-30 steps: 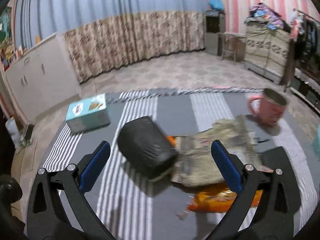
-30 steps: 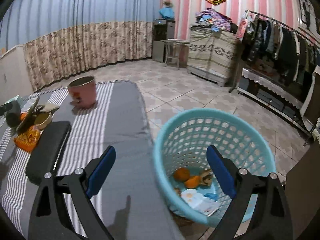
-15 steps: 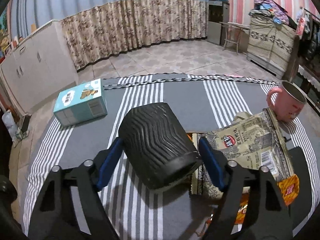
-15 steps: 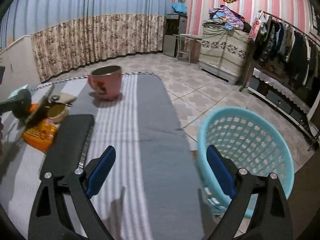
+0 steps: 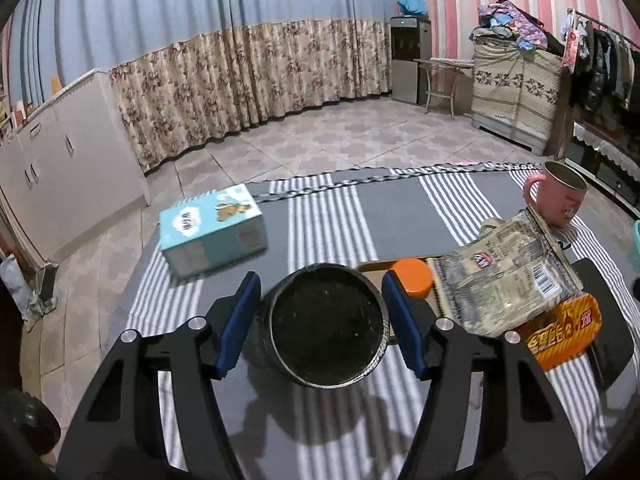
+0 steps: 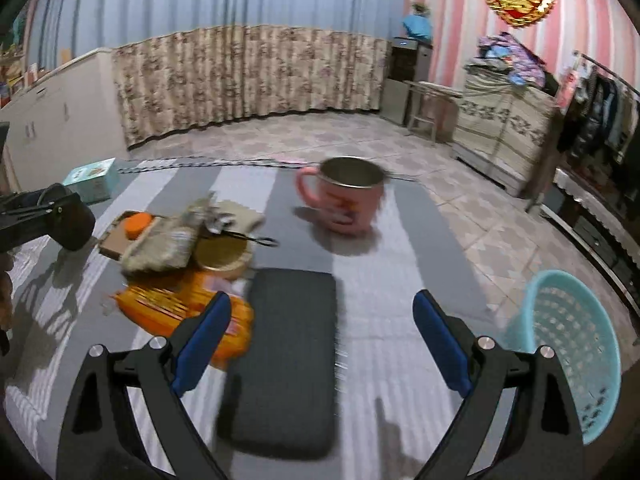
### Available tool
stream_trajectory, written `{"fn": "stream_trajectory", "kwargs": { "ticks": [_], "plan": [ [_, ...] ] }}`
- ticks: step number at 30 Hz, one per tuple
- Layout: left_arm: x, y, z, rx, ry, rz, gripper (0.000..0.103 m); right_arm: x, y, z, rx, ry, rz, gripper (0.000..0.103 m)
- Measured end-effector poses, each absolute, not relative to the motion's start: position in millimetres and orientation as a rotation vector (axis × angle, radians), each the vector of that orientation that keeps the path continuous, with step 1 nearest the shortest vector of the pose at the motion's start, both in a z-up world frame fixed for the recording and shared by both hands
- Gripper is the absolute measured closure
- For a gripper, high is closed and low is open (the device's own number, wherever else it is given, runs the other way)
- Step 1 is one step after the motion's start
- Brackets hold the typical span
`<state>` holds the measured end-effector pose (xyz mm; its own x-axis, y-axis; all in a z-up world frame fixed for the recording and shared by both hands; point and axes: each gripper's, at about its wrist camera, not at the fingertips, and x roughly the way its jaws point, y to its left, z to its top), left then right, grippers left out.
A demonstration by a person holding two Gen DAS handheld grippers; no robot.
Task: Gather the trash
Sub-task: 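Grasp the black cup with the left tool while the right tool grasps the paper bag, then carry the black cup and paper bag to the basket and release both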
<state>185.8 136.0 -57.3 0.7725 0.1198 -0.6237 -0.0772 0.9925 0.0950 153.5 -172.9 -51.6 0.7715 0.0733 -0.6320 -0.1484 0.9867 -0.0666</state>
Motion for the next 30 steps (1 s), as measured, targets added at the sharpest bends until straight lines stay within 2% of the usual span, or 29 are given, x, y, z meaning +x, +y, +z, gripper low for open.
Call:
{"fn": "stream_trajectory", "kwargs": {
  "ticks": [12, 16, 21, 22, 23, 25, 27, 28, 30],
  "plan": [
    [180.0, 156.3, -72.8, 0.066, 0.680, 0.104, 0.041, 191.7, -99.9, -55.5, -0.129, 0.723, 0.191, 0.013],
    [177.0, 162.7, -80.1, 0.066, 0.704, 0.127, 0.034, 198.1, -90.1, -59.6, -0.133, 0.734, 0.198, 0.013],
    [180.3, 174.8, -90.3, 0.035, 0.764, 0.133, 0.034, 206.5, -84.2, -66.9, -0.134, 0.762, 0.203, 0.014],
    [181.4, 177.3, -92.8, 0.026, 0.778, 0.133, 0.039, 208.8, -82.4, -69.0, -0.135, 0.770, 0.206, 0.014],
    [182.5, 179.9, -95.9, 0.025, 0.791, 0.143, 0.041, 211.2, -80.9, -71.8, -0.135, 0.781, 0.210, 0.016],
    [181.7, 181.3, -96.8, 0.009, 0.791, 0.134, 0.041, 217.6, -78.4, -79.3, -0.135, 0.818, 0.219, 0.030],
    [180.8, 183.4, -95.6, -0.010, 0.788, 0.129, 0.041, 222.6, -78.7, -86.2, -0.117, 0.854, 0.237, 0.052],
    [180.5, 184.0, -95.1, -0.014, 0.787, 0.130, 0.042, 223.6, -79.8, -88.3, -0.098, 0.864, 0.253, 0.059],
    [179.4, 183.5, -91.4, -0.020, 0.779, 0.136, 0.042, 222.1, -82.3, -88.4, -0.060, 0.866, 0.303, 0.085]
  ]
}}
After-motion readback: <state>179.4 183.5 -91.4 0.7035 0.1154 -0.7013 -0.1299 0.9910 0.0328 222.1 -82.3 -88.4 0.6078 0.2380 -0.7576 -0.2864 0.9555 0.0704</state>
